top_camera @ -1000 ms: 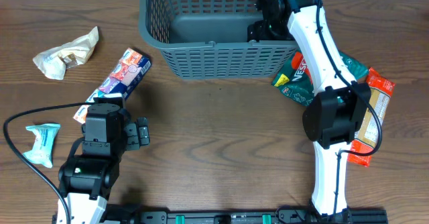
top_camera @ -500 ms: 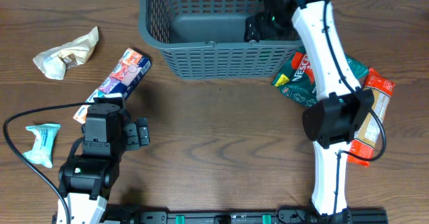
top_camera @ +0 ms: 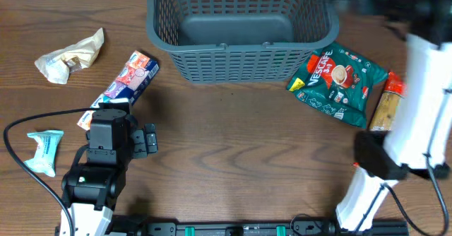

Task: Pack container
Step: 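Move the right gripper to the green Nescafe pack and grasp it, then lift the Nescafe pack and drop it into the basket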

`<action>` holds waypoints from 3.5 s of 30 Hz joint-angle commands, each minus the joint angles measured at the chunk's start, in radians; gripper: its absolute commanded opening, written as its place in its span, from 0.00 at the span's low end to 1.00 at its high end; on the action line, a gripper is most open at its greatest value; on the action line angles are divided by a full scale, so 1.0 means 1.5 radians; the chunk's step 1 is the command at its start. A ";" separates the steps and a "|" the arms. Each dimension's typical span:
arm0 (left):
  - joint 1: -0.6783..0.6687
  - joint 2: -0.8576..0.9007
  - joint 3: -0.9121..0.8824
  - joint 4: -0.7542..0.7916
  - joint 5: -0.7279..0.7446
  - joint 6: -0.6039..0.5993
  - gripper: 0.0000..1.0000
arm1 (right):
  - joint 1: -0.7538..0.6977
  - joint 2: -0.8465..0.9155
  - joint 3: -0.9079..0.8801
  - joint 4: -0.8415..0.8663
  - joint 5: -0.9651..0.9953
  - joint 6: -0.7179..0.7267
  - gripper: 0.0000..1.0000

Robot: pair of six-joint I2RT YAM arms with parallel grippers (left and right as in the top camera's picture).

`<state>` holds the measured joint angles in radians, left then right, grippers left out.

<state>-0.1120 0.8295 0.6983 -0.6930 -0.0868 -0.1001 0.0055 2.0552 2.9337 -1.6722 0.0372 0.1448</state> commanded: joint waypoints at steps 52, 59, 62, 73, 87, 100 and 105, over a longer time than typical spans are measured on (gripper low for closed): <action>0.003 -0.001 0.014 -0.002 -0.010 0.009 0.98 | -0.203 -0.001 -1.146 0.701 -0.143 -0.087 0.99; 0.003 -0.001 0.014 -0.002 -0.010 0.009 0.99 | -0.203 -0.001 -1.204 0.756 -0.168 -0.077 0.99; 0.003 -0.001 0.015 -0.002 -0.010 0.009 0.98 | -0.203 -0.001 -1.205 0.757 -0.167 -0.077 0.79; 0.003 -0.001 0.015 -0.002 -0.010 0.009 0.99 | -0.203 -0.001 -1.205 0.763 -0.168 -0.072 0.33; 0.003 -0.001 0.015 -0.002 -0.010 0.009 0.99 | -0.203 -0.016 -1.190 0.766 -0.253 -0.087 0.01; 0.003 -0.001 0.014 -0.002 -0.010 0.009 0.98 | -0.204 -0.192 -1.162 0.771 -0.414 -0.135 0.01; 0.003 -0.001 0.015 -0.002 -0.010 0.009 0.99 | -0.204 -0.249 -1.162 0.769 -0.385 -0.105 0.01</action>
<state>-0.1120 0.8295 0.6983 -0.6926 -0.0868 -0.1001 -0.3058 1.7630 1.1828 -0.5304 -0.5026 -0.0330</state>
